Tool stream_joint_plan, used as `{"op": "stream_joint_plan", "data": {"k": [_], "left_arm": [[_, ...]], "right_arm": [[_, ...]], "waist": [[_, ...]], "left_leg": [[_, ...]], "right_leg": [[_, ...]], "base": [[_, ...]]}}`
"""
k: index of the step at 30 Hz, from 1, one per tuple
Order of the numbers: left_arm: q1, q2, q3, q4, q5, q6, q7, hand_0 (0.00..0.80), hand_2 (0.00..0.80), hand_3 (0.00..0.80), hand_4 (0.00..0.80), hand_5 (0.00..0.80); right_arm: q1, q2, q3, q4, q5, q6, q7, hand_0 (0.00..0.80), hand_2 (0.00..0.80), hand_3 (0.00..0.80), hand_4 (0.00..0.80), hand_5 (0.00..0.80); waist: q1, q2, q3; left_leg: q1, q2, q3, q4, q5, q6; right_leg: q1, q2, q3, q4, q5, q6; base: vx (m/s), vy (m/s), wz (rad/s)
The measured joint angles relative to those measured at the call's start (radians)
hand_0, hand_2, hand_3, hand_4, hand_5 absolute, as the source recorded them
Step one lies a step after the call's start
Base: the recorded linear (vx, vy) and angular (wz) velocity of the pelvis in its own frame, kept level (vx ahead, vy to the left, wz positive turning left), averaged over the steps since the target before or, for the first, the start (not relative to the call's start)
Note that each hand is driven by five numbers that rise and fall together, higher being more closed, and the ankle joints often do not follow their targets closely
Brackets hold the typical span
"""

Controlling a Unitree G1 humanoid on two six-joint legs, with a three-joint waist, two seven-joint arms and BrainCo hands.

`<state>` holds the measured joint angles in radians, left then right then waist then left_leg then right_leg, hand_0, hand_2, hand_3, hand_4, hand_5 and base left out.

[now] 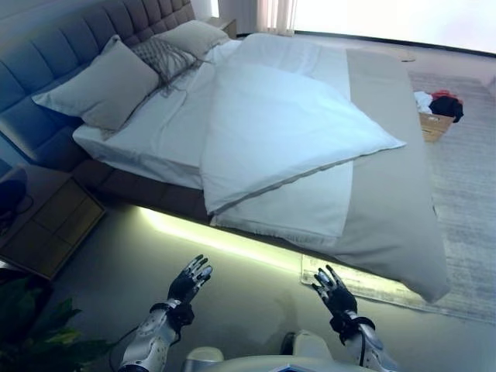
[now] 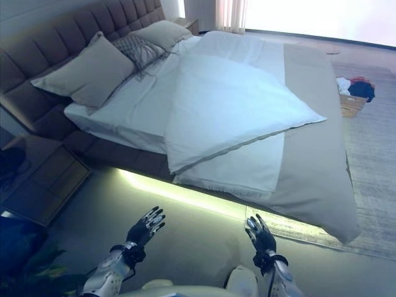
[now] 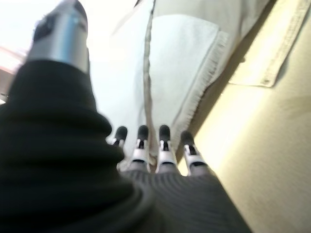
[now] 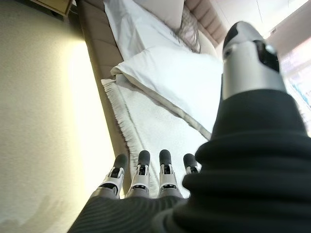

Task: Make the bed neatly

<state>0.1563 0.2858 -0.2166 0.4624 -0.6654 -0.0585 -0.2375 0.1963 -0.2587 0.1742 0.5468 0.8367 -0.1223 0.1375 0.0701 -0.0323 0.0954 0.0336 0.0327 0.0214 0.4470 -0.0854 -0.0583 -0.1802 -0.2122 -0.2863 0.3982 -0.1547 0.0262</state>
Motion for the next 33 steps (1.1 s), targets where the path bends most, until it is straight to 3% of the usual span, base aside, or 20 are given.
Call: {"op": "stream_joint_plan", "data": {"k": [2,3,5,7,11,15,19,21,22,23,24,26,27,30,33], "left_arm": [[0.000,-0.002,-0.021,-0.021,-0.006,-0.001,-0.001,0.000,0.000,0.000,0.000,0.000],[0.004,-0.004,-0.035,-0.034,-0.006,-0.002,-0.001,0.000,0.000,0.000,0.000,0.000],[0.024,-0.008,-0.057,-0.069,-0.006,-0.006,-0.005,0.000,0.000,0.000,0.000,0.000],[0.047,-0.006,-0.055,-0.074,-0.006,-0.007,-0.005,0.000,0.000,0.000,0.000,0.000],[0.042,-0.009,-0.040,-0.070,-0.005,-0.007,-0.010,0.000,0.000,0.000,0.000,0.000],[0.040,-0.028,-0.041,-0.046,-0.005,-0.006,-0.021,0.000,0.000,0.000,0.000,0.000],[0.041,-0.033,-0.040,-0.039,-0.005,0.003,-0.034,0.000,0.000,0.000,0.000,0.000],[0.049,-0.039,-0.040,-0.037,-0.005,0.012,-0.047,0.000,0.000,0.000,0.000,0.000],[0.052,-0.050,-0.039,-0.035,-0.005,0.016,-0.050,0.000,0.000,0.000,0.000,0.000],[0.049,-0.045,-0.032,-0.025,-0.005,0.022,-0.050,0.000,0.000,0.000,0.000,0.000],[0.053,-0.041,-0.018,-0.022,-0.005,0.028,-0.052,0.000,0.000,0.000,0.000,0.000],[0.045,-0.036,0.012,-0.020,-0.005,0.033,-0.062,0.000,0.000,0.000,0.000,0.000],[0.036,-0.030,0.018,-0.019,-0.005,0.033,-0.068,0.000,0.000,0.000,0.000,0.000],[0.019,-0.029,0.040,-0.019,-0.003,0.044,-0.075,0.000,0.000,0.000,0.000,0.000],[0.025,-0.032,0.024,-0.052,0.005,0.062,-0.074,0.000,0.000,0.000,0.000,0.000]], "right_arm": [[0.005,-0.007,0.000,-0.001,0.000,0.006,-0.013,0.000,0.000,0.000,0.000,0.000],[0.008,-0.016,0.001,-0.004,0.001,0.008,-0.013,0.000,0.000,0.000,0.000,0.000],[0.007,-0.038,0.018,-0.014,0.010,0.011,-0.015,0.000,0.000,0.000,0.000,0.000],[0.006,-0.047,0.040,-0.033,0.014,0.014,-0.031,0.000,0.000,0.000,0.000,0.000],[0.002,-0.038,0.057,-0.052,0.025,0.014,-0.076,0.000,0.000,0.000,0.000,0.000],[0.016,-0.037,0.051,-0.053,0.030,0.021,-0.097,0.000,0.000,0.000,0.000,0.000],[0.047,-0.036,0.050,-0.053,0.025,0.034,-0.102,0.000,0.000,0.000,0.000,0.000],[0.075,-0.047,0.048,-0.068,0.012,0.041,-0.101,0.000,0.000,0.000,0.000,0.000],[0.092,-0.062,0.044,-0.077,0.005,0.042,-0.100,0.000,0.000,0.000,0.000,0.000],[0.093,-0.051,0.046,-0.071,-0.002,0.054,-0.100,0.000,0.000,0.000,0.000,0.000],[0.094,-0.043,0.051,-0.081,-0.010,0.066,-0.093,0.000,0.000,0.000,0.000,0.000],[0.087,-0.024,0.050,-0.092,-0.023,0.071,-0.084,0.000,0.000,0.000,0.000,0.000],[0.078,-0.019,0.061,-0.092,-0.029,0.071,-0.081,0.000,0.000,0.000,0.000,0.000],[0.059,0.011,0.065,-0.098,-0.040,0.081,-0.088,0.000,0.000,0.000,0.000,0.000],[0.086,0.016,0.081,-0.161,-0.048,0.089,-0.108,0.000,0.000,0.000,0.000,0.000]], "waist": [[-0.003,-0.009,-0.002],[-0.003,-0.015,0.002],[0.003,-0.017,0.005],[0.002,-0.015,0.006],[0.028,0.016,0.017],[0.039,0.081,0.031],[0.042,0.109,0.030],[0.042,0.130,0.023],[0.036,0.155,0.023],[0.031,0.135,0.025],[0.031,0.105,0.030],[0.031,0.086,0.038],[0.032,0.080,0.041],[0.059,0.069,0.049],[0.068,0.057,0.037]], "left_leg": [[-0.050,0.016,0.000,0.074,0.110,-0.036],[-0.088,0.019,-0.001,0.135,0.151,-0.038],[-0.165,0.017,0.016,0.207,0.139,-0.046],[-0.183,0.019,0.038,0.110,0.138,-0.047],[-0.185,0.066,0.027,-0.241,0.161,-0.029],[-0.191,0.134,0.022,-0.347,0.246,-0.033],[-0.185,0.171,0.031,-0.349,0.256,-0.036],[-0.176,0.177,0.034,-0.359,0.272,-0.009],[-0.151,0.189,0.038,-0.368,0.233,-0.029],[-0.125,0.157,0.071,-0.370,0.226,-0.093],[-0.102,0.114,0.104,-0.369,0.212,-0.079],[-0.095,0.077,0.119,-0.344,0.187,-0.065],[-0.098,0.064,0.121,-0.322,0.167,-0.058],[-0.125,0.033,0.113,-0.202,0.070,-0.050],[-0.129,-0.038,0.111,-0.156,0.015,-0.011]], "right_leg": [[0.044,0.012,-0.024,-0.051,-0.004,-0.034],[0.060,0.017,-0.027,-0.069,0.002,-0.074],[0.092,0.037,-0.033,-0.121,0.007,-0.092],[0.137,0.077,-0.035,-0.180,0.008,-0.094],[0.181,0.163,-0.021,-0.241,0.012,-0.108],[0.217,0.190,0.012,-0.215,-0.028,-0.111],[0.231,0.143,0.042,-0.096,-0.121,-0.061],[0.237,0.119,0.058,-0.024,-0.181,-0.012],[0.247,0.110,0.061,0.012,-0.217,0.015],[0.248,0.062,0.073,0.053,-0.246,0.040],[0.255,0.015,0.084,0.065,-0.257,0.057],[0.273,-0.036,0.082,0.050,-0.251,0.067],[0.275,-0.056,0.085,0.050,-0.250,0.070],[0.299,-0.105,0.082,0.058,-0.272,0.130],[0.276,-0.187,0.068,0.150,-0.287,0.132]], "base": [[0.148,-0.195,0.26],[0.144,-0.133,0.24],[0.199,-0.042,0.01],[0.286,0.086,-0.15],[0.330,0.120,-0.25],[0.428,0.199,-0.28],[0.479,0.239,-0.15],[0.537,0.314,-0.10],[0.538,0.340,-0.06],[0.553,0.366,-0.14],[0.507,0.352,-0.15],[0.527,0.397,-0.13],[0.517,0.390,-0.14],[0.444,0.324,-0.26],[0.385,0.334,0.13]]}}
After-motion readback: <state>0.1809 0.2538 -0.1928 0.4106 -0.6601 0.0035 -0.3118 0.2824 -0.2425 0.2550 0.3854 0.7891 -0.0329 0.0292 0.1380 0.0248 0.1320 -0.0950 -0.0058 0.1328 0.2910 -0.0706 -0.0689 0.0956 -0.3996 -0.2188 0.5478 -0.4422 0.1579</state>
